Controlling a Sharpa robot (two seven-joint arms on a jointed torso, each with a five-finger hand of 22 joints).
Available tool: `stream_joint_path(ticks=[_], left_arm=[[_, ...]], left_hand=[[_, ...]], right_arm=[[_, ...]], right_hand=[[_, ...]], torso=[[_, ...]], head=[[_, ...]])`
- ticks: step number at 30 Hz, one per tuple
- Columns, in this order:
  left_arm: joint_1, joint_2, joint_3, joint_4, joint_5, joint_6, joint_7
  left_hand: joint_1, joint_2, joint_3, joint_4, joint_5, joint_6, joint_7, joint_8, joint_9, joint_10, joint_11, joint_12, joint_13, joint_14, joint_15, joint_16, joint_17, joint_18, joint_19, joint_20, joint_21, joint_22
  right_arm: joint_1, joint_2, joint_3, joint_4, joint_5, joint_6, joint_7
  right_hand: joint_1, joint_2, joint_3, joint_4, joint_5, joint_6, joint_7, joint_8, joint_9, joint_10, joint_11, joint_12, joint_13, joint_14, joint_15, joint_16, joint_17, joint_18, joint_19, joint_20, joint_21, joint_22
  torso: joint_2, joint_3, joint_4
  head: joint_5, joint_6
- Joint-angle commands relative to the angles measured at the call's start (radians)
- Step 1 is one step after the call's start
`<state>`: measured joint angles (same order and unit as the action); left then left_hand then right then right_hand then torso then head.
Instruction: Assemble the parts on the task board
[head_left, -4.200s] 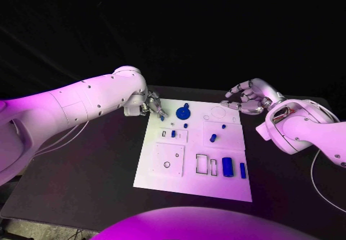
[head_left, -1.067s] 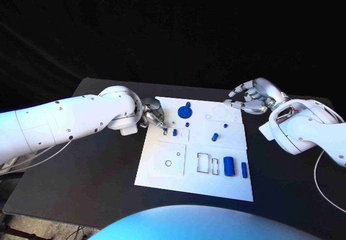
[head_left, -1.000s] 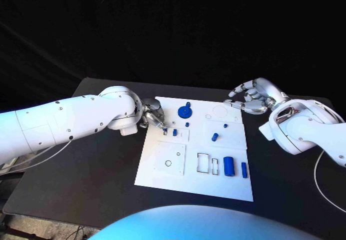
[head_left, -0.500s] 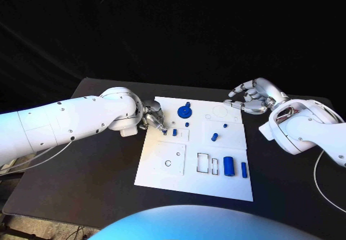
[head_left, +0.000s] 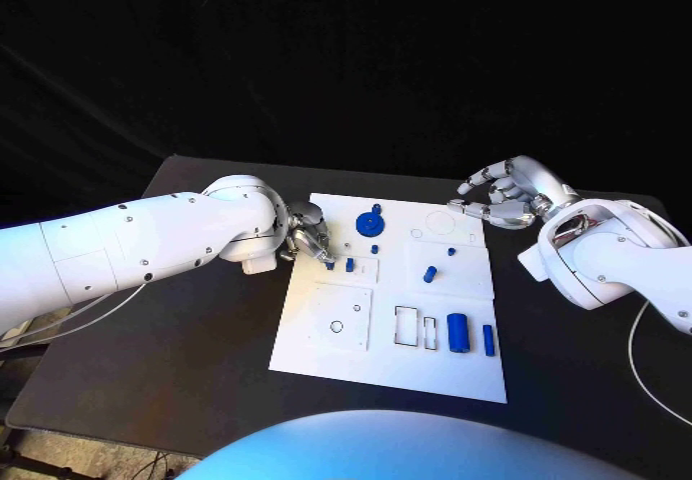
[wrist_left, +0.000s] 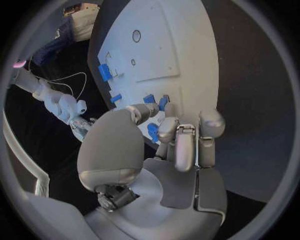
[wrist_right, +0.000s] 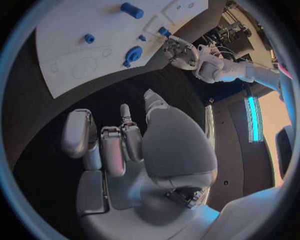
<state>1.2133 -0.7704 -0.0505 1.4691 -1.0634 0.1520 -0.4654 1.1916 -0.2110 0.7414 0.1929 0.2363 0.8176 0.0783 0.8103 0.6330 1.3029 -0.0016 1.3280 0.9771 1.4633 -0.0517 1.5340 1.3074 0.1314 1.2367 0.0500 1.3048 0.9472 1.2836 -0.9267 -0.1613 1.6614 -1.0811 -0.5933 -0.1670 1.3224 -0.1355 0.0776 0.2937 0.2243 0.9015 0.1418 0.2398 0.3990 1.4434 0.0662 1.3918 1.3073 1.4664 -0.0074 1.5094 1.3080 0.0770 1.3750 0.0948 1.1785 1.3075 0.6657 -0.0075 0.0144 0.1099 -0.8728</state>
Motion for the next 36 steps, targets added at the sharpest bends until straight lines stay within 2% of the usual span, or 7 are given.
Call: stream_joint_path(ticks=[1,36], left_arm=[[0.000,0.003,0.000,0.000,-0.001,0.020,-0.004],[0.000,0.014,-0.001,-0.004,-0.001,0.036,-0.014]], left_hand=[[0.002,0.012,0.185,-0.181,0.006,0.010,-0.002,0.003,0.001,0.008,0.000,0.006,0.000,0.083,-0.007,0.007,0.166,-0.009,0.007,0.000,0.004,0.000],[-0.009,0.005,0.195,-0.188,0.031,0.016,-0.004,0.007,0.001,0.014,-0.002,0.007,0.007,0.084,-0.009,0.007,0.166,-0.010,0.009,-0.002,0.008,0.006]], right_arm=[[-0.001,0.000,0.000,0.001,-0.007,0.004,0.007],[-0.001,0.001,0.000,0.000,-0.006,0.004,0.006]], right_hand=[[-0.008,-0.002,-0.007,0.000,0.006,-0.009,0.001,0.005,-0.002,0.001,-0.007,0.002,0.083,0.064,-0.005,-0.006,0.071,0.012,0.004,-0.001,-0.003,0.008],[-0.008,-0.002,-0.007,0.000,0.006,-0.009,0.001,0.005,-0.002,0.001,-0.007,0.002,0.083,0.064,-0.005,-0.006,0.071,0.012,0.004,-0.001,-0.003,0.008]], torso=[[0.000,0.0001,-0.0002],[0.001,0.0006,-0.0007]], head=[[0.000,0.000],[-0.001,0.000]])
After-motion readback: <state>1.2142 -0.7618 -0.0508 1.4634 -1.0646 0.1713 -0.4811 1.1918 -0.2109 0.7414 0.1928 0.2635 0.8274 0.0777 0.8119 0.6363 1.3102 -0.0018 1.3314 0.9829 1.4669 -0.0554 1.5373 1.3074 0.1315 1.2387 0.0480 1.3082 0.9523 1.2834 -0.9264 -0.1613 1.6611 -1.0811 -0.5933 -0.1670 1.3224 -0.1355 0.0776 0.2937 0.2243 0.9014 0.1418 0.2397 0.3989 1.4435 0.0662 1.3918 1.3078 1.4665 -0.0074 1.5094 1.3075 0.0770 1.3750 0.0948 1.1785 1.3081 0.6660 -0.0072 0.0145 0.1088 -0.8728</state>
